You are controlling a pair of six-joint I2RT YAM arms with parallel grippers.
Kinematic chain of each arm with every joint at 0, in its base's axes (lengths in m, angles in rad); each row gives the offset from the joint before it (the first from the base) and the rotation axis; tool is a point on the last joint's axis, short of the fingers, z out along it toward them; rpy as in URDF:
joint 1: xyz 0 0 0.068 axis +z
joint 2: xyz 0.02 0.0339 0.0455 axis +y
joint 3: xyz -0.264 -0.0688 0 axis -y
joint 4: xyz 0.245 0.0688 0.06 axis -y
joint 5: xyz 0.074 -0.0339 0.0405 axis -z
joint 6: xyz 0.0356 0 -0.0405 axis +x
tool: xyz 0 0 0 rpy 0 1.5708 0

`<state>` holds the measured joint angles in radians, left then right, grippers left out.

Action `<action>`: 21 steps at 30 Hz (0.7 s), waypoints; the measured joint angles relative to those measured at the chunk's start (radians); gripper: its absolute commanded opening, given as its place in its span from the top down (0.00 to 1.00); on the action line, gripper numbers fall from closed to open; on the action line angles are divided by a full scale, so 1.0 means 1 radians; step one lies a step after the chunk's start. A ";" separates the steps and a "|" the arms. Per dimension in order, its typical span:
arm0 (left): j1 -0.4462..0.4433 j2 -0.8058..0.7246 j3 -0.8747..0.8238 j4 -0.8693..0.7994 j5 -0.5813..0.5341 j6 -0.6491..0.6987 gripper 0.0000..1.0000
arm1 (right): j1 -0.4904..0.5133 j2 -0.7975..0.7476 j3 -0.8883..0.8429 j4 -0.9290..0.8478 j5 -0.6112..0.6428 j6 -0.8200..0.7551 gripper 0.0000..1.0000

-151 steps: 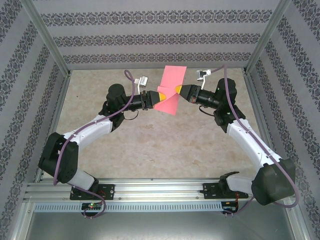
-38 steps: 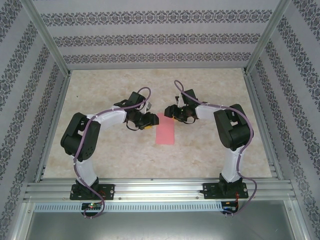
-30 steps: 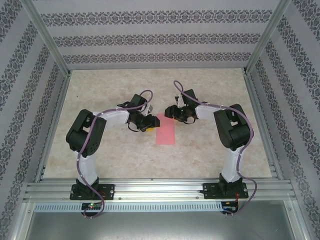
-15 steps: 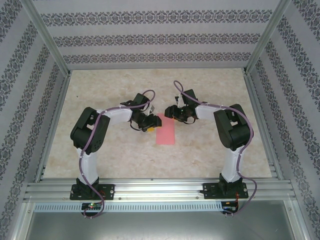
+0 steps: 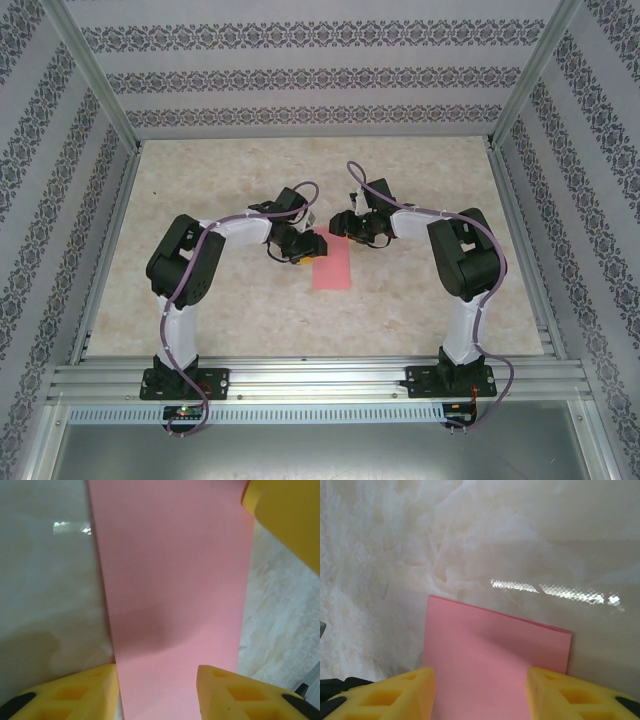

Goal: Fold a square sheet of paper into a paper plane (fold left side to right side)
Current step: Third fold the triangle at the center of the table.

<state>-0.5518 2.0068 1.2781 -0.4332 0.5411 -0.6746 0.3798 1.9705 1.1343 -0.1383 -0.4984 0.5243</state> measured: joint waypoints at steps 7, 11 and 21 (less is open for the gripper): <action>-0.007 0.001 0.003 0.001 -0.008 -0.001 0.52 | 0.000 0.000 0.000 0.000 0.000 0.000 0.48; -0.007 -0.005 -0.013 0.021 -0.007 -0.015 0.59 | 0.000 0.000 0.000 0.000 0.000 0.000 0.48; -0.014 -0.010 -0.043 0.055 0.004 -0.049 0.76 | 0.000 0.000 0.000 0.001 -0.001 0.000 0.46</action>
<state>-0.5663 1.9972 1.2346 -0.3782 0.5449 -0.7238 0.3798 1.9705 1.1347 -0.1371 -0.4995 0.5243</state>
